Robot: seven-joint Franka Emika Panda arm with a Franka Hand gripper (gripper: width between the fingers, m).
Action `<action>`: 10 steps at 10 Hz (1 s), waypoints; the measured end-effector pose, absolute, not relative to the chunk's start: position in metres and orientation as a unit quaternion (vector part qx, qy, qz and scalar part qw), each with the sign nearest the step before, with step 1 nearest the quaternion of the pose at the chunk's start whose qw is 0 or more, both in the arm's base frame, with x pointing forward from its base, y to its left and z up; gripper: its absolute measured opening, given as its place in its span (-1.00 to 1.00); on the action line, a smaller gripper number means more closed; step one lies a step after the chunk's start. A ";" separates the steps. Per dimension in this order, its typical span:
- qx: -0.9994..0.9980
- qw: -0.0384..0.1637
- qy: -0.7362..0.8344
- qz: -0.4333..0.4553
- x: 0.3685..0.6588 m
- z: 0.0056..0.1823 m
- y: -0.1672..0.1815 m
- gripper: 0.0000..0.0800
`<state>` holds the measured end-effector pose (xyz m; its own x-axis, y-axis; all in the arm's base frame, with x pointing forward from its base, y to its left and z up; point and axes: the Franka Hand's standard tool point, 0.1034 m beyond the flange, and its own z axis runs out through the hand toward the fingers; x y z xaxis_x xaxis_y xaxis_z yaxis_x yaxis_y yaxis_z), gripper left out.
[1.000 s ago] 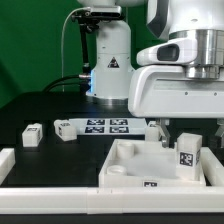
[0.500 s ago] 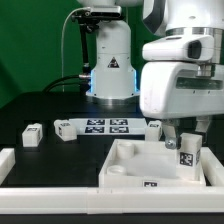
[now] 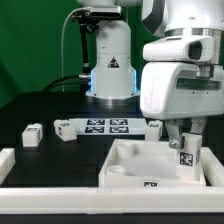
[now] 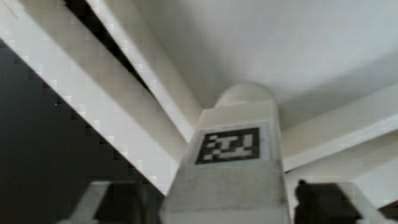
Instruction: Assemble one leg
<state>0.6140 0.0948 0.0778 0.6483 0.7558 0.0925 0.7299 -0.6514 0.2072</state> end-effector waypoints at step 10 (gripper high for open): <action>0.972 0.074 0.209 0.080 0.609 0.078 0.061 -0.14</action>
Offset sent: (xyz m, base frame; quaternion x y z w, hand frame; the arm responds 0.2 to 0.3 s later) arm 0.0000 0.0000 0.0000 0.0000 0.0000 0.0000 1.0000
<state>0.6092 0.0608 0.0781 0.8999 0.4175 0.1258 0.3938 -0.9021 0.1766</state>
